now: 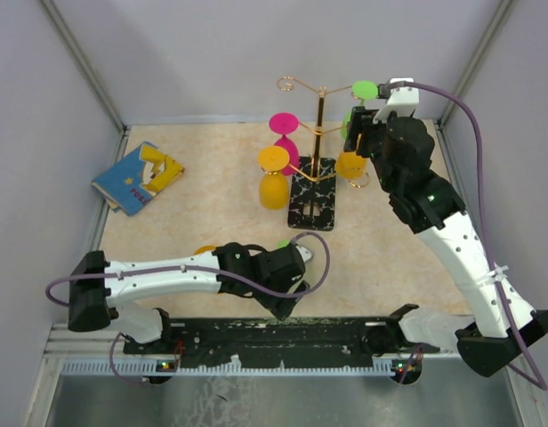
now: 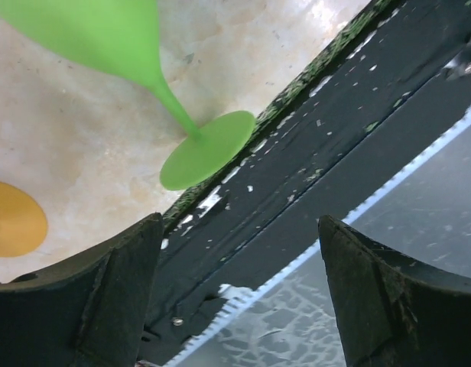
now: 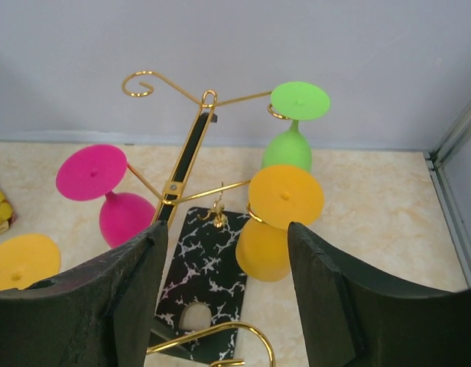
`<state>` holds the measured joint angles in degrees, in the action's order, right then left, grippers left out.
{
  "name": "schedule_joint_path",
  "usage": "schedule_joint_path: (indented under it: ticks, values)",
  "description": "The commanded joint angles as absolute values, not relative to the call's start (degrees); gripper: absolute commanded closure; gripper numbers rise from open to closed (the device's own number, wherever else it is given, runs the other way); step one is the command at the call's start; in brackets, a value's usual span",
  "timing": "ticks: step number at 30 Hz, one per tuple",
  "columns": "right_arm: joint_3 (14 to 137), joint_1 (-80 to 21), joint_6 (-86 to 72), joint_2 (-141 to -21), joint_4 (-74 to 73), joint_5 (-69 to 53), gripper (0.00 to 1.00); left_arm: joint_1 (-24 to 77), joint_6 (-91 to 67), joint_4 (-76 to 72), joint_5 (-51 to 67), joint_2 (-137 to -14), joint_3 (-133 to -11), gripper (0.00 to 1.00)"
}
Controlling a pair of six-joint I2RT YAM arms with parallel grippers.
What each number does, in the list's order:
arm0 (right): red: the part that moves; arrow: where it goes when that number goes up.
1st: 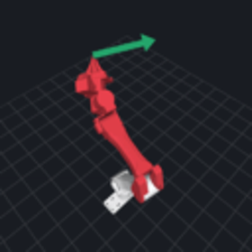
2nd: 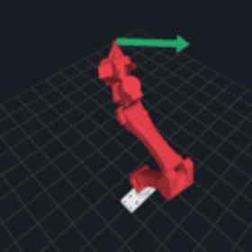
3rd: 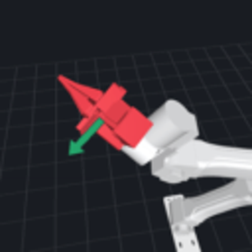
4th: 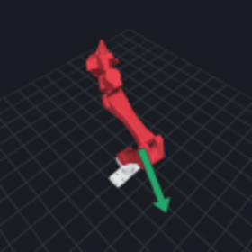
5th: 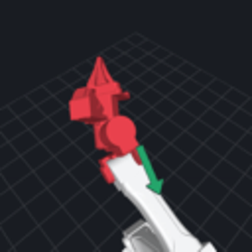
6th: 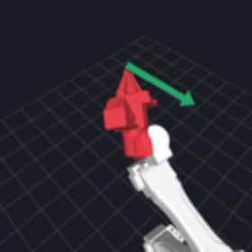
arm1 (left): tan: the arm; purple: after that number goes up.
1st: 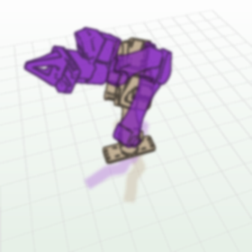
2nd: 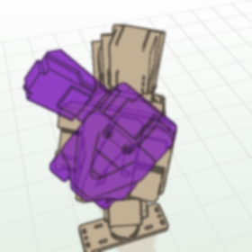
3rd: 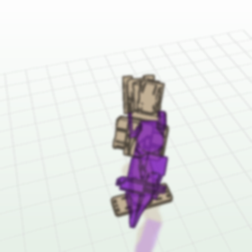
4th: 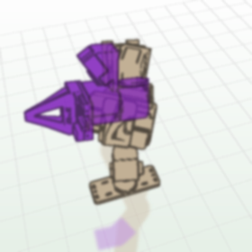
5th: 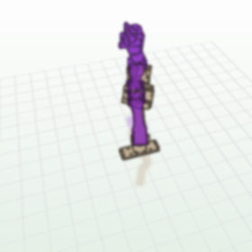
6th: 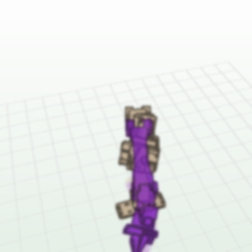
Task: Place the wine glass upside down on the wine glass rack
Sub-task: Pick up the wine glass at the center of the board.
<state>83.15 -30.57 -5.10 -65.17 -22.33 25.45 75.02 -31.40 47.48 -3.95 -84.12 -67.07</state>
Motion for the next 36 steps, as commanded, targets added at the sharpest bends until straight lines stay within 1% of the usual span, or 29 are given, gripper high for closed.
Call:
schedule_joint_path:
  ticks: [1, 6, 9, 13, 18, 21, 31, 36]
  values:
    - [83.3, -30.2, -4.7, -64.3, -19.8, 24.0, 0.36, 76.5, -25.1, 46.3, -11.5, -82.0, -64.6, 0.13]
    - [83.4, -30.2, -4.8, -63.7, -20.4, 24.3, 0.36, 76.9, -23.5, 46.0, -17.5, -82.6, -63.7, 0.12]
    - [83.2, -30.2, -4.8, -63.3, -20.6, 24.7, 0.35, 77.0, -20.6, 44.9, -18.7, -83.0, -62.7, 0.12]
    - [83.4, -30.2, -4.7, -63.1, -20.8, 25.2, 0.35, 77.1, -16.2, 41.4, -16.5, -83.1, -61.4, 0.14]
    - [83.5, -30.2, -4.8, -63.0, -20.9, 25.5, 0.35, 77.1, -11.8, 36.6, -9.6, -81.9, -59.0, 0.18]
    - [83.5, -30.2, -4.8, -63.0, -20.8, 25.7, 0.35, 77.1, -9.6, 34.7, -6.4, -81.9, -58.0, 0.22]
    - [82.9, -30.2, -4.6, -62.5, -20.9, 26.1, 0.35, 77.1, -5.8, 34.3, -4.6, -83.4, -58.3, 0.5]
    - [82.7, -30.2, -4.4, -62.3, -20.8, 26.3, 0.35, 77.1, -3.8, 34.6, -4.1, -84.9, -59.2, 0.53]
